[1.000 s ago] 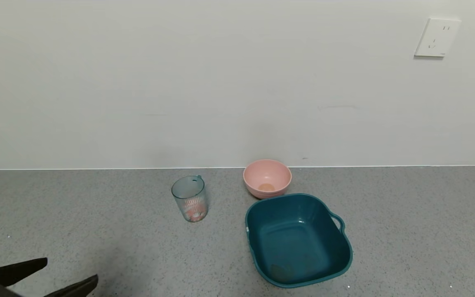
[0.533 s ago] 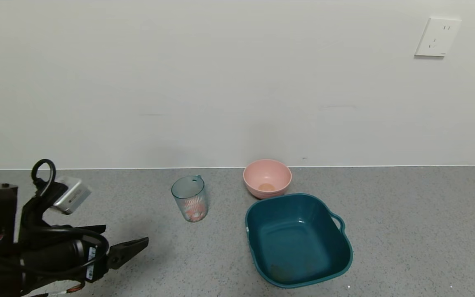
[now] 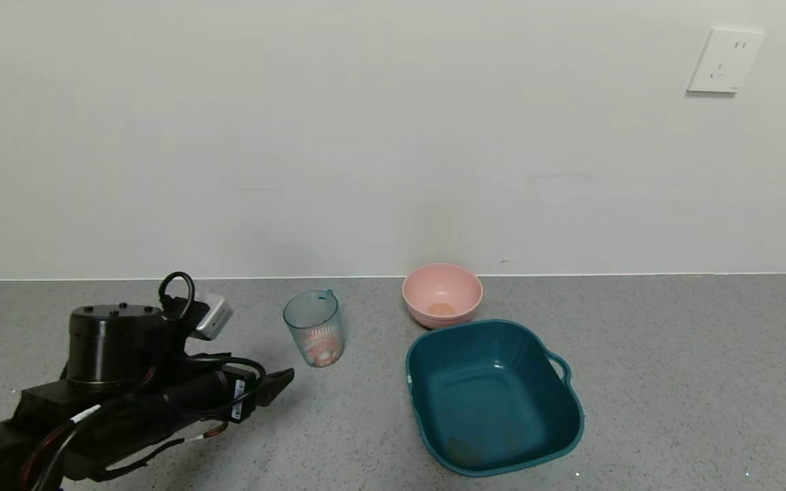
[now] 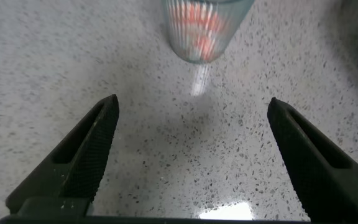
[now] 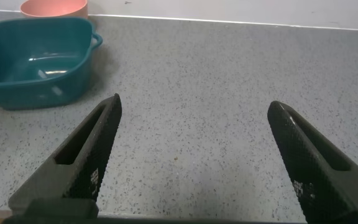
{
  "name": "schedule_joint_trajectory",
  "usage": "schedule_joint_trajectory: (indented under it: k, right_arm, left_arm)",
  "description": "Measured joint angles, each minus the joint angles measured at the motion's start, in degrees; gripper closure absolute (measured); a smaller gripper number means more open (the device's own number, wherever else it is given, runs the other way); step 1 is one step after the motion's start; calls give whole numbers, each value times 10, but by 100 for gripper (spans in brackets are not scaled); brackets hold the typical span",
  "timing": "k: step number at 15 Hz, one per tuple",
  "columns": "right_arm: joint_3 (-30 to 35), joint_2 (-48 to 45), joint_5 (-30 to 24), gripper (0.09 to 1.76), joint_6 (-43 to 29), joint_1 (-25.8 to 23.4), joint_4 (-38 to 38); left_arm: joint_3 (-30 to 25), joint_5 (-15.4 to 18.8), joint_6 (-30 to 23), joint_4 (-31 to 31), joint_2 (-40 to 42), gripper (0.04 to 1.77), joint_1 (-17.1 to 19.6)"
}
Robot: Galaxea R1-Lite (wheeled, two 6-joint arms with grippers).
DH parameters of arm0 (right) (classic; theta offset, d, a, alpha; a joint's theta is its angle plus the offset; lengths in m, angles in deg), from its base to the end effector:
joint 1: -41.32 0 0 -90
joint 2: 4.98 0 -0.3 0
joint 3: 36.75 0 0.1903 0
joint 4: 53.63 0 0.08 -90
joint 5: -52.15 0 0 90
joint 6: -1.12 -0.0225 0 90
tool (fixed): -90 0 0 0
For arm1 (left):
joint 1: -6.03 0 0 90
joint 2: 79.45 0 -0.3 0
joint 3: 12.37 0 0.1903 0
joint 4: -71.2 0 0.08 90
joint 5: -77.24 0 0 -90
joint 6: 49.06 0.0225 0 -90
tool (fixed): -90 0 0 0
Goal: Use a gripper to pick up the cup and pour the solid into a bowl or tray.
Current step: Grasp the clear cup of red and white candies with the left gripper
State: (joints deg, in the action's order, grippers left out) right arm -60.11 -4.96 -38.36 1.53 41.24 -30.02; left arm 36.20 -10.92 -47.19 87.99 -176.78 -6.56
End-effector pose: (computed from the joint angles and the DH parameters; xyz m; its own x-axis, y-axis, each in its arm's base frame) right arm -0.0228 0.0002 0.0750 1.0000 0.0075 -0.0047 -0.0075 0.9999 -0.0071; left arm 0.2445 -0.0553 0.1002 0.8205 -0.2162 -0.5292 0.2612 0.9652 0.0107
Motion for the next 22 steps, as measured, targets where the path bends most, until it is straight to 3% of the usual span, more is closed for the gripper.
schedule_joint_trajectory:
  k: [7, 14, 22]
  right_arm:
    - [0, 0, 0, 14, 0, 1, 0]
    - [0, 0, 0, 14, 0, 1, 0]
    - [0, 0, 0, 14, 0, 1, 0]
  left_arm:
    - [31, -8, 0, 68, -102, 9, -20]
    - [97, -11, 0, 119, -189, 9, -25]
    - [185, -18, 1, 117, -261, 9, -25]
